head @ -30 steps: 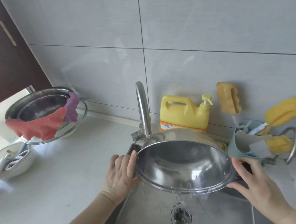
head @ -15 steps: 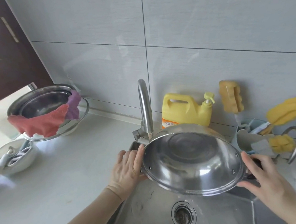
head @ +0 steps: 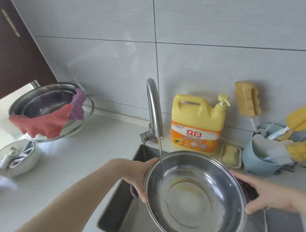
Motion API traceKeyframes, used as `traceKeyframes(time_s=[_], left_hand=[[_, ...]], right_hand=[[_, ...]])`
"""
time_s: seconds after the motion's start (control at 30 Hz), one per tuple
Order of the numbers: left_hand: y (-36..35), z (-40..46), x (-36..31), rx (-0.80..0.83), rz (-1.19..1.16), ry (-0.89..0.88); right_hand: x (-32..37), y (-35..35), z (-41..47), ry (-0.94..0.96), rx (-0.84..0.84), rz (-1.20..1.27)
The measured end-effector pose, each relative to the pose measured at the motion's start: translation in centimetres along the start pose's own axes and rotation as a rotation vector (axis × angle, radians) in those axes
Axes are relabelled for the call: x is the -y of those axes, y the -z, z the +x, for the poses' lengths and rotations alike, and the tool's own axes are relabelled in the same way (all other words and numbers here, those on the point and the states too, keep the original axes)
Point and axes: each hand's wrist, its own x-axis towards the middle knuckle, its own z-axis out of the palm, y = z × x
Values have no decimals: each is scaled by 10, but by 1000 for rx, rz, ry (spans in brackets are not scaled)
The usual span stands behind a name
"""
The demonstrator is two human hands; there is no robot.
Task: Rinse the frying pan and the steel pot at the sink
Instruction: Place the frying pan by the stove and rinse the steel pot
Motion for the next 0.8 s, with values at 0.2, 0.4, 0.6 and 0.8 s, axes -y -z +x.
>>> traceKeyframes(time_s=[0.2, 0.4, 0.6, 0.8], left_hand=[[46, -42, -22, 129, 258, 152], [55, -98, -37, -86, 326, 168], [12, -79, 30, -679, 748, 62], [-46, -20, 63, -769, 281, 15]], right_hand=[[-15, -43, 29, 17, 187, 220], [10, -94, 50, 144, -68, 321], [29, -75, 43, 272, -454, 61], [57, -24, 22, 300, -384, -295]])
